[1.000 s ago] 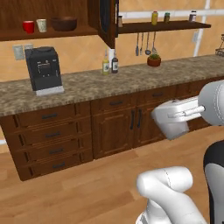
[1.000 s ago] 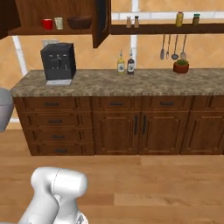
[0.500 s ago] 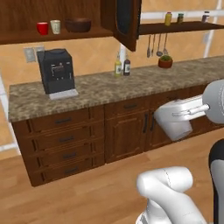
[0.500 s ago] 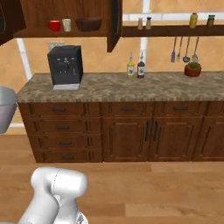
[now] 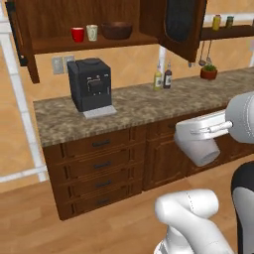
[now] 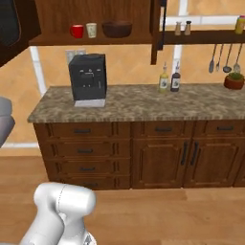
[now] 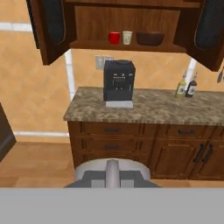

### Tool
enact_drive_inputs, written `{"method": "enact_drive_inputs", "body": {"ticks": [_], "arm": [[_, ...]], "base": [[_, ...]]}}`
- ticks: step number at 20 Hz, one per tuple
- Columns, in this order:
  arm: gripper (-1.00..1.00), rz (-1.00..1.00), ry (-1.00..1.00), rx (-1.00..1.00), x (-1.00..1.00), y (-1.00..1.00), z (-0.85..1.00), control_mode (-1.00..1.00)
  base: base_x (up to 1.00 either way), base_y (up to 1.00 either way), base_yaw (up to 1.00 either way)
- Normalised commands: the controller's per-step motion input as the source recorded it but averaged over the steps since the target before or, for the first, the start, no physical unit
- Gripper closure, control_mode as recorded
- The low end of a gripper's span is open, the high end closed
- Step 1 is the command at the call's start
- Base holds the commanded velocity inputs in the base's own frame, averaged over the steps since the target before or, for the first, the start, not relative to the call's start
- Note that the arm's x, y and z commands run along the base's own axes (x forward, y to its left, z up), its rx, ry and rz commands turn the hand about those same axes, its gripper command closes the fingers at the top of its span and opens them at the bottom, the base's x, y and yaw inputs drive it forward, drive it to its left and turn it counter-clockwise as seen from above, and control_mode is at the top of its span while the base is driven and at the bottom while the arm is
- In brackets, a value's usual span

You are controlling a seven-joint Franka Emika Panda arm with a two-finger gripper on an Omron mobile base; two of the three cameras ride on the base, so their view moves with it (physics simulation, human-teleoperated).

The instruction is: Gather all objects into one cabinet and sort the glasses and bowls to opposite sides.

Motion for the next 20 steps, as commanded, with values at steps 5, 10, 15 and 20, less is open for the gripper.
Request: {"method": "enact_drive_inputs", "body": {"ticks": [5, 10, 15, 20], "arm": [[1.0, 0.0, 0.0, 0.0, 0.0, 0.0, 0.0, 1.0], [1.0, 0.0, 0.0, 0.0, 0.0, 0.0, 0.0, 1.0], [1.0, 0.0, 0.0, 0.0, 0.0, 0.0, 0.0, 1.0], [1.0, 0.0, 0.0, 0.0, 0.0, 0.0, 0.0, 1.0]], "base": [[1.0, 0.01, -0.02], [0.96, 0.44, 0.0], [0.94, 0.39, -0.01], [0.97, 0.03, 0.0]]}}
